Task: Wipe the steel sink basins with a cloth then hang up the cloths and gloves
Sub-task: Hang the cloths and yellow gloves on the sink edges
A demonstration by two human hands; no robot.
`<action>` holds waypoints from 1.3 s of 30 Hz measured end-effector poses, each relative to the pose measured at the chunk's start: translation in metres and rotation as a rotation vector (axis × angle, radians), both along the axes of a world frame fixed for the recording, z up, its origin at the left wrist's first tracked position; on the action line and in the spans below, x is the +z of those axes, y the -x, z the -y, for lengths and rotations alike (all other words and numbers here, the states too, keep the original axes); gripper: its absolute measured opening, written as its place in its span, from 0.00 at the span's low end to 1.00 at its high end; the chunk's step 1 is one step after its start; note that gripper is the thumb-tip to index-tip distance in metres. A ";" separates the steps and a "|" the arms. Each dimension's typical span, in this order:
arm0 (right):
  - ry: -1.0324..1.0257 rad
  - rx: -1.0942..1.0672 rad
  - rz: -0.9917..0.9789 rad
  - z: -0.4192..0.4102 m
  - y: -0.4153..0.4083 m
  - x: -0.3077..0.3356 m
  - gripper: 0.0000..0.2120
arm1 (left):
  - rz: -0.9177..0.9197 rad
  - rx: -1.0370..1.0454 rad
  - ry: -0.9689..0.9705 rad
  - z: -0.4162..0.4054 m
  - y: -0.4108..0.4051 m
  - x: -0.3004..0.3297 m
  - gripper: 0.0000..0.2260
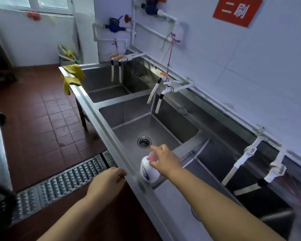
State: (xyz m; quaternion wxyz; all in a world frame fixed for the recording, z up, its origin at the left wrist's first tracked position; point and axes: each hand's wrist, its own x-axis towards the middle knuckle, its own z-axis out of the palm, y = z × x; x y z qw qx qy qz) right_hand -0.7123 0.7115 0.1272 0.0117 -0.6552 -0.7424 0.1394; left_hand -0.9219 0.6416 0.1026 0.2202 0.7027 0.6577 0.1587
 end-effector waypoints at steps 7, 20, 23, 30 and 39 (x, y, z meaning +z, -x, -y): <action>-0.054 -0.044 -0.033 0.006 -0.004 -0.009 0.14 | 0.006 -0.201 0.054 -0.048 -0.013 -0.014 0.12; -0.082 -0.534 -0.062 0.182 -0.146 0.011 0.14 | 0.061 -0.643 0.079 -0.014 -0.200 -0.004 0.12; -0.084 -0.711 -0.071 0.251 -0.189 0.020 0.14 | 0.035 -0.816 0.077 0.031 -0.257 0.000 0.10; -0.165 -1.101 -0.128 0.444 -0.286 0.034 0.10 | 0.040 -1.109 0.088 0.184 -0.385 0.014 0.10; -0.075 -1.336 -0.096 0.673 -0.387 0.040 0.13 | 0.078 -1.354 0.121 0.395 -0.522 0.016 0.10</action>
